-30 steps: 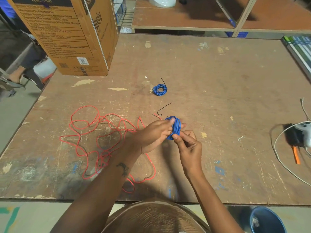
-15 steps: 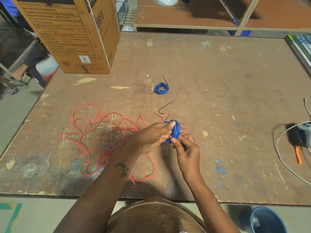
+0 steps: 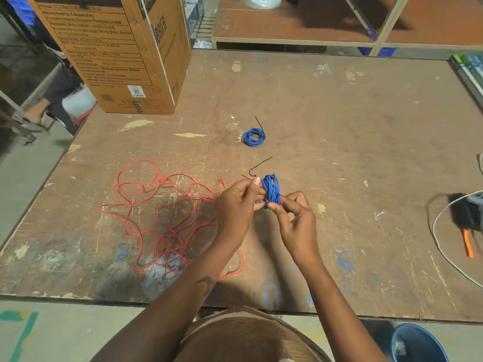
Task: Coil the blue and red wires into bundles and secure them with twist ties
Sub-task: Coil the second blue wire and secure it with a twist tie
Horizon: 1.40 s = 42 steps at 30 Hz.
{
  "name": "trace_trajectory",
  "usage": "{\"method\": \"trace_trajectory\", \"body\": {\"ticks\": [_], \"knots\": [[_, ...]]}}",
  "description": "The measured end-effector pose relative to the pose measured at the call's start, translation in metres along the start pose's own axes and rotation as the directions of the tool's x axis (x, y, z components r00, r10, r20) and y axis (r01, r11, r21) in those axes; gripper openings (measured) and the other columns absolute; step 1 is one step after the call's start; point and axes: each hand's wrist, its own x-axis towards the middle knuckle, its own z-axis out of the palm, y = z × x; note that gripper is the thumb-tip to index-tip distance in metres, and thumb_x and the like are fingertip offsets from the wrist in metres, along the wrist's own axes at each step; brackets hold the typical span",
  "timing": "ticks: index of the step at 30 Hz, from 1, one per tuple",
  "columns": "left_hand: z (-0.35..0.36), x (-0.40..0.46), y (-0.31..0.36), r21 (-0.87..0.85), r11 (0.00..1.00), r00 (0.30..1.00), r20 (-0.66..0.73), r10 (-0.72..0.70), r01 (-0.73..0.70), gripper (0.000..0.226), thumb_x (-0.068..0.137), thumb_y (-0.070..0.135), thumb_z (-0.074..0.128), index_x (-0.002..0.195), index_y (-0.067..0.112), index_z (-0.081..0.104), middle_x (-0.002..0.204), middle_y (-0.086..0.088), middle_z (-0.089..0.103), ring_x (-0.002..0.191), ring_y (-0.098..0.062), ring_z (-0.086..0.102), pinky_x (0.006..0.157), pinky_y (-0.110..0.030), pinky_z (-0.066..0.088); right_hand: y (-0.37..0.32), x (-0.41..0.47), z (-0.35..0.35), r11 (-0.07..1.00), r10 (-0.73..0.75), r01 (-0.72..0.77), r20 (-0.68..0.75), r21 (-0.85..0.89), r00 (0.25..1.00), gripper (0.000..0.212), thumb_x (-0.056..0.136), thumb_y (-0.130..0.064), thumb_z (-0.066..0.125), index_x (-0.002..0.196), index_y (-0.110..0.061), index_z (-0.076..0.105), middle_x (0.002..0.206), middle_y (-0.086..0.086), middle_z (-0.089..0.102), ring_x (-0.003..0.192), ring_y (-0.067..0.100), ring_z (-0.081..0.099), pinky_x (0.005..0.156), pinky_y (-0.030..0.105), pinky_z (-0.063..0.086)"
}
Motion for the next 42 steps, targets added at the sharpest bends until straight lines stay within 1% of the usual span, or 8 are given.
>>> {"method": "trace_trajectory", "body": {"ticks": [7,9,13,18,22,26,33,42], "knots": [[-0.022,0.001,0.004,0.298,0.815,0.860,0.046,0.508,-0.497,0.032,0.110,0.026,0.050,0.140,0.020,0.057,0.138,0.000,0.054,0.120,-0.019,0.060,0.098,-0.025,0.050,-0.008,0.021,-0.015,1.000,-0.006,0.001,0.261,0.018,0.965,0.015,0.099,-0.021,0.078,0.109,-0.028,0.085,0.087,0.001,0.053,0.079,0.004,0.053,0.073,0.019,0.040],[-0.021,0.007,0.009,0.262,0.823,0.864,0.149,0.481,-0.504,0.041,0.113,0.030,0.034,0.129,0.013,0.068,0.126,0.001,0.068,0.117,-0.020,0.066,0.100,-0.034,0.051,-0.012,0.024,-0.013,0.998,-0.017,-0.008,0.364,0.067,0.931,0.016,0.099,-0.021,0.078,0.111,-0.027,0.086,0.087,0.001,0.054,0.080,0.004,0.051,0.073,0.020,0.039],[-0.004,0.007,0.009,0.189,0.905,0.912,-0.080,0.401,-0.382,0.067,0.109,0.042,0.019,0.074,0.001,0.060,0.072,0.005,0.062,0.073,-0.013,0.062,0.076,-0.034,0.045,-0.023,0.022,0.003,0.964,-0.004,-0.103,0.402,0.245,0.915,0.018,0.098,-0.023,0.077,0.114,-0.021,0.086,0.089,-0.002,0.055,0.088,0.007,0.053,0.084,0.026,0.041],[0.003,0.009,0.008,0.085,0.932,0.921,-0.148,0.360,-0.351,0.065,0.110,0.040,0.015,0.068,0.006,0.051,0.064,0.005,0.055,0.066,-0.014,0.056,0.072,-0.029,0.042,-0.024,0.019,0.009,0.974,-0.006,-0.078,0.367,0.213,0.930,0.017,0.097,-0.040,0.072,0.108,-0.048,0.082,0.097,-0.023,0.066,0.105,0.013,0.062,0.092,0.044,0.051],[-0.013,0.015,-0.003,0.293,0.833,0.882,0.105,0.460,-0.469,0.047,0.111,0.030,0.030,0.079,0.009,0.058,0.081,0.001,0.060,0.079,-0.023,0.060,0.077,-0.043,0.047,-0.024,0.027,-0.009,0.998,0.013,-0.038,0.488,0.041,0.873,0.020,0.103,-0.045,0.065,0.110,-0.037,0.083,0.097,-0.009,0.080,0.086,0.026,0.068,0.083,0.044,0.054],[-0.040,0.043,-0.012,0.434,0.641,0.756,0.526,0.389,-0.633,0.037,0.107,0.034,0.059,0.074,0.017,0.059,0.084,0.002,0.057,0.081,-0.010,0.057,0.077,-0.026,0.044,-0.020,0.044,-0.028,0.857,0.003,0.289,0.565,-0.426,0.825,0.027,0.106,-0.053,0.060,0.101,-0.030,0.074,0.080,-0.010,0.066,0.096,0.022,0.059,0.079,0.041,0.049],[-0.036,0.055,-0.020,0.295,0.942,0.803,0.594,-0.051,-0.159,0.044,0.107,0.039,0.050,0.070,0.035,0.073,0.081,0.006,0.059,0.073,-0.012,0.061,0.080,-0.044,0.057,-0.027,0.073,-0.025,0.838,0.066,0.313,0.651,-0.448,0.756,0.023,0.106,-0.049,0.063,0.085,-0.042,0.058,0.071,-0.018,0.051,0.083,0.021,0.058,0.070,0.036,0.040],[-0.017,0.067,-0.038,0.323,0.928,0.963,0.250,0.104,-0.184,0.045,0.098,0.052,0.054,0.075,0.020,0.077,0.079,-0.008,0.072,0.083,-0.022,0.069,0.082,-0.044,0.054,-0.022,0.092,-0.021,0.993,0.113,-0.055,0.685,-0.106,0.720,0.017,0.111,-0.027,0.061,0.110,-0.016,0.073,0.092,0.025,0.074,0.071,0.036,0.078,0.075,0.051,0.066]]}}
